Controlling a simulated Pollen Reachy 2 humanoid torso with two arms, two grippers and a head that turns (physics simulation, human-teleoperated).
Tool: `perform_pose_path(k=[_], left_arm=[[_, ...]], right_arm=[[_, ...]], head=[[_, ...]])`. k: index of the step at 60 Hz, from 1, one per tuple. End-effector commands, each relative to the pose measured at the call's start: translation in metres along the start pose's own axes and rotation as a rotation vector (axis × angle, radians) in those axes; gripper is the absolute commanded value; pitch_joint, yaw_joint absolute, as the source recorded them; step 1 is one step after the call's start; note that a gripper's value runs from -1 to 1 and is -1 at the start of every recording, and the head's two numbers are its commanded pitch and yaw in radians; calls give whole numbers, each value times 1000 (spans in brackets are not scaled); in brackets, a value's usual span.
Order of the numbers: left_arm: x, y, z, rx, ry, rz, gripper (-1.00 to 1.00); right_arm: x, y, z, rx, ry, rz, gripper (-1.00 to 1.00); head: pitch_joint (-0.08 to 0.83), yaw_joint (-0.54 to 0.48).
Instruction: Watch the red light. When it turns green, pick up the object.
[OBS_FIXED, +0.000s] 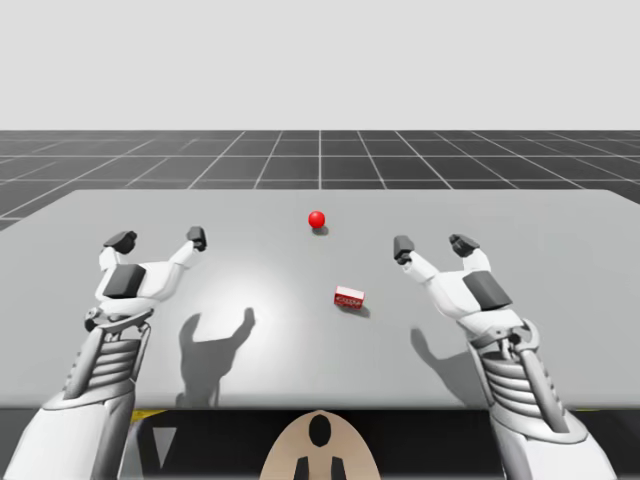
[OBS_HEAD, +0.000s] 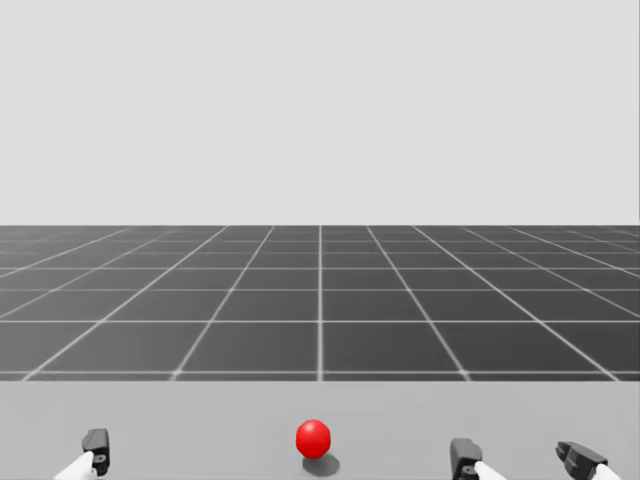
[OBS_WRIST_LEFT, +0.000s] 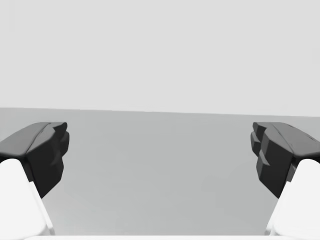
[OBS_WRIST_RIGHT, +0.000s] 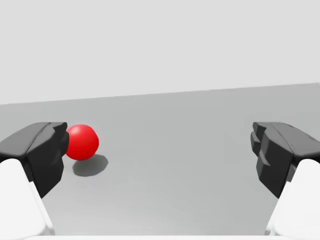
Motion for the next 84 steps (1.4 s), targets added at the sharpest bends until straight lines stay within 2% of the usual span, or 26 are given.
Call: perform_pose_path(k=[1,4,10,14,37,46,60,84], left_arm=[[1,5,0,23,9,16,-1000],[1,5,0,29,7,16,-1000],[1,5,0,32,8,16,-1000],[0,5,-1,33,10,8,-1000],[-3,3,-2,48,1,-32,-1000],[-5,1,-2,47,3,-43,-1000],[-5,-1,-2,35,-9,-51,-1000],[-5,-1,-1,22,-8,-42,-1000]], right_arm=[[-5,9,5,8,10,-113,-1000],[-4,10,4,-8,-4,-95,-1000],[-2,9,4,6,15,-99,-1000],[-3,9,4,5,17,-101,-1000],[-6,9,3,-10,10,-53,-1000],[-6,9,3,-18,5,-41,-1000],[-6,10,4,0,10,-34,-1000],[-5,12,4,-2,-2,-19,-1000]], head=[[7,-1],[10,-1],[30,2],[67,3],[323,7],[384,24],[404,32],[408,33]])
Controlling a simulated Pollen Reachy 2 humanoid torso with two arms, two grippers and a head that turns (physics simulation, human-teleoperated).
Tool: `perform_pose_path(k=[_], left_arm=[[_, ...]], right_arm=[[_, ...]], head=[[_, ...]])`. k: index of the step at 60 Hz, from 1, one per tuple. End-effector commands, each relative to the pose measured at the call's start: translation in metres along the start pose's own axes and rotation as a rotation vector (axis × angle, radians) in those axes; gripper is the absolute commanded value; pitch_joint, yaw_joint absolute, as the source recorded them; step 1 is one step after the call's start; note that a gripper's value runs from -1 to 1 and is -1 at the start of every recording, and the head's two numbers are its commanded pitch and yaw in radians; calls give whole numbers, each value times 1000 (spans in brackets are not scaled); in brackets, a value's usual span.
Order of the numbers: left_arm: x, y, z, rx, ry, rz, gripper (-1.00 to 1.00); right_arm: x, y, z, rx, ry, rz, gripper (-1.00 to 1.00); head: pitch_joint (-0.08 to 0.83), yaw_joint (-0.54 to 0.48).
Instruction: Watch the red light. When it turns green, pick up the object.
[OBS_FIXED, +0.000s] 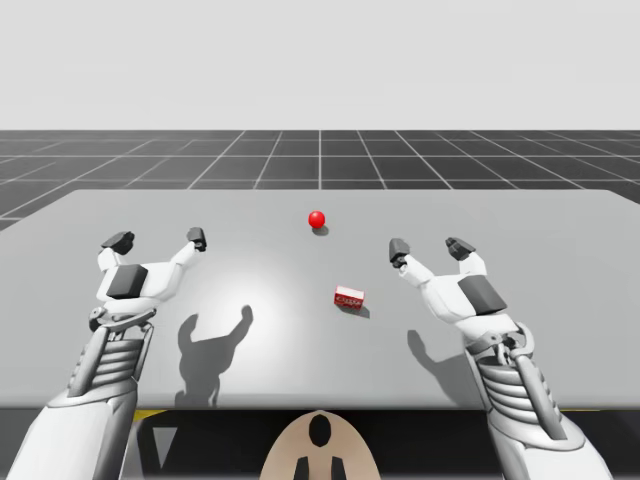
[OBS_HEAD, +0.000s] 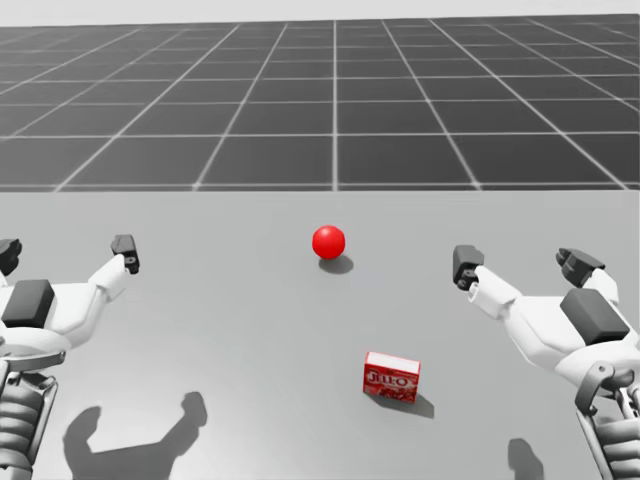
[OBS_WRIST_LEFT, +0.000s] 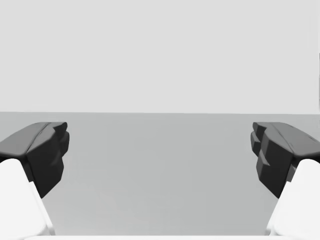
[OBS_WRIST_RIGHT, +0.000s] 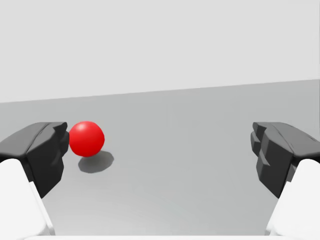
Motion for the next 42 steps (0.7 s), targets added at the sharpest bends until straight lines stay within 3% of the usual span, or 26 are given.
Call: perform_pose_path(k=[1,42], left_arm=[[0,-1,0,-6,0,1,-1000],[-1,-2,1,-16,7,-4,-1000]], right_arm=[[-1,4,1,-2,-5,-14,-1000],[-1,4,1,-7,-13,7,-1000]], head=[[408,33],[411,30]])
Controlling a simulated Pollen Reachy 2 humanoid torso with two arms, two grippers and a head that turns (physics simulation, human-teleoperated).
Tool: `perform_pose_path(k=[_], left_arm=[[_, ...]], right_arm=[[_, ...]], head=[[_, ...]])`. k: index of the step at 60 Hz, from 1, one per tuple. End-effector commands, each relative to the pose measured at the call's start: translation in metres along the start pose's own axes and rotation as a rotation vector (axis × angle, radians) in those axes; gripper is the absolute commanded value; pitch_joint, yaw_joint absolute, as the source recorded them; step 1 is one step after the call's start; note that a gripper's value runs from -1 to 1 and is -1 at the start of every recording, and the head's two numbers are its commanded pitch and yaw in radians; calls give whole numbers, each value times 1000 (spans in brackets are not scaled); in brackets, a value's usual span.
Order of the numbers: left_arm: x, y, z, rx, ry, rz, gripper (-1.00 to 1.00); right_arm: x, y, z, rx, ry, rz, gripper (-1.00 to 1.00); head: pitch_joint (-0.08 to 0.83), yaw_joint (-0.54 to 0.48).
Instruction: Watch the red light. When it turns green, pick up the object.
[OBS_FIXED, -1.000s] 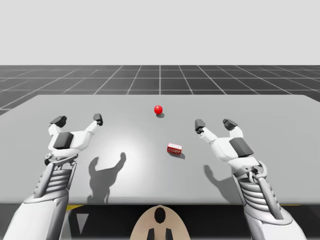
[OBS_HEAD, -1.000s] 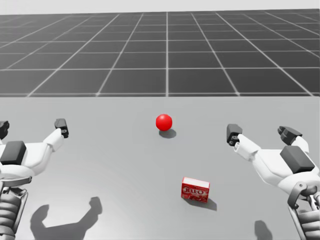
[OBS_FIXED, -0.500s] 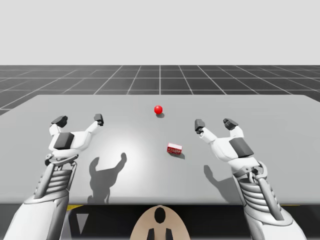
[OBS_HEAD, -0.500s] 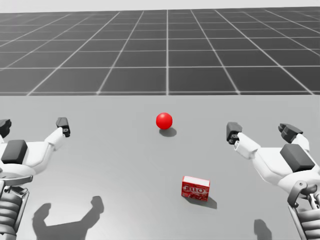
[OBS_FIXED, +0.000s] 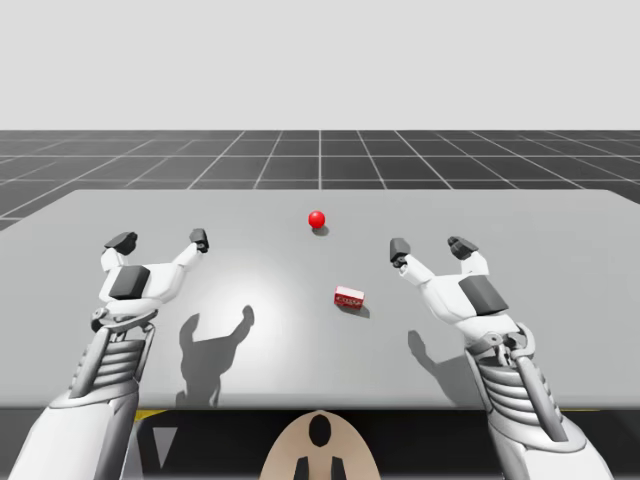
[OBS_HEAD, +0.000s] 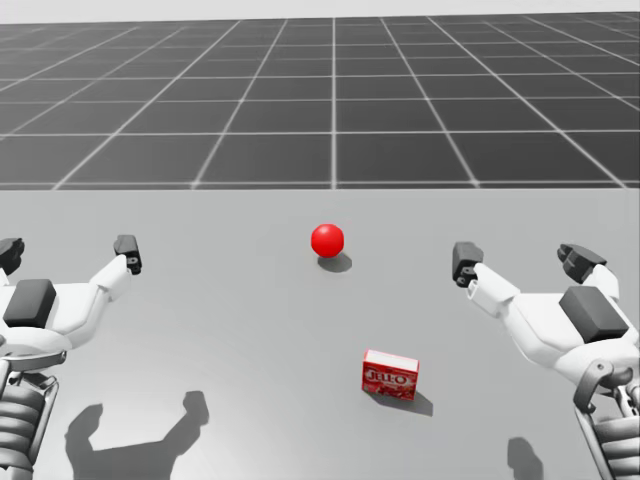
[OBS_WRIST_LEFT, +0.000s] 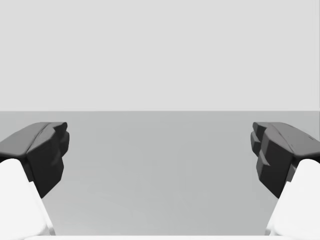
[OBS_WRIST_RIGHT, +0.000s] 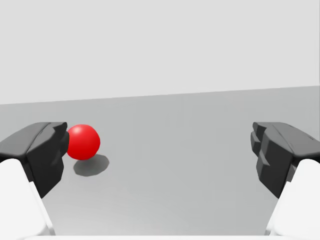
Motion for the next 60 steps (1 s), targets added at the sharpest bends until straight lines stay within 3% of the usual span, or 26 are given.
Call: perform_pose_path(k=[1,60], left_arm=[[0,0,0,-2,2,-2,-1000],[-1,-2,0,-7,9,-12,-1000]], right_arm=[[-2,3,0,1,1,-14,-1000],[-3,5,1,1,1,0,-1000]], head=[[411,30],[417,23]])
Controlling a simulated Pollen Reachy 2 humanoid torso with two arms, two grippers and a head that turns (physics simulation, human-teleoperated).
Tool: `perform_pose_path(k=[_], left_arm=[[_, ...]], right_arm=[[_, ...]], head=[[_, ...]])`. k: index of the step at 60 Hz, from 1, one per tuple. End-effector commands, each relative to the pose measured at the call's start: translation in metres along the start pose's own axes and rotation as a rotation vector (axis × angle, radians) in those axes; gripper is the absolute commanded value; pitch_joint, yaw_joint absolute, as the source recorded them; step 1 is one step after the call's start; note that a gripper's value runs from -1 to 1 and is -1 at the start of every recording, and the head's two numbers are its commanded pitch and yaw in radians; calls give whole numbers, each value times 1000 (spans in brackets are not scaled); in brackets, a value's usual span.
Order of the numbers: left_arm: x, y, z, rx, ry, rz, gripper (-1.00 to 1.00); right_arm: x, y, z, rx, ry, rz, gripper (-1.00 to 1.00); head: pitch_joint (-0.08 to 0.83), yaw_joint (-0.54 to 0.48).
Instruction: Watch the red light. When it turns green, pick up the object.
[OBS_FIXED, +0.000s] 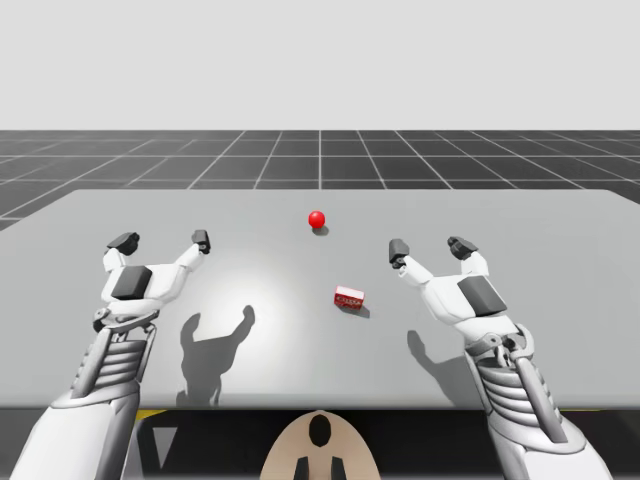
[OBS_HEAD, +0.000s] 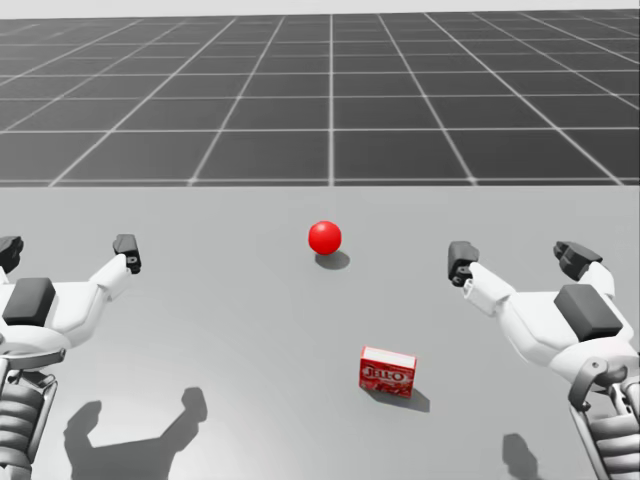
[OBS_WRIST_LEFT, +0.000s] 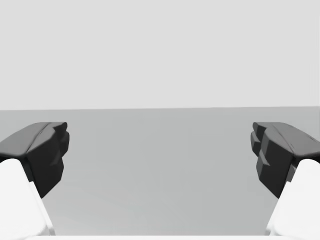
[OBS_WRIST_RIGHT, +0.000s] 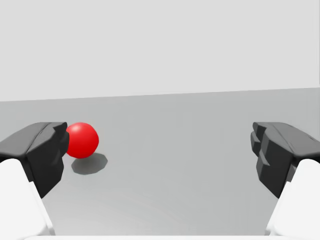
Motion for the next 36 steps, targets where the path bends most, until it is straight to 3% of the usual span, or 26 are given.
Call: perform_pose_path(k=[1,36], left_arm=[[0,-1,0,0,1,-3,-1000],[-1,-1,0,1,0,-8,-1000]], right_arm=[[-2,3,0,0,1,-17,-1000],[-4,4,0,13,6,2,-1000]], head=[[417,23],[421,21]])
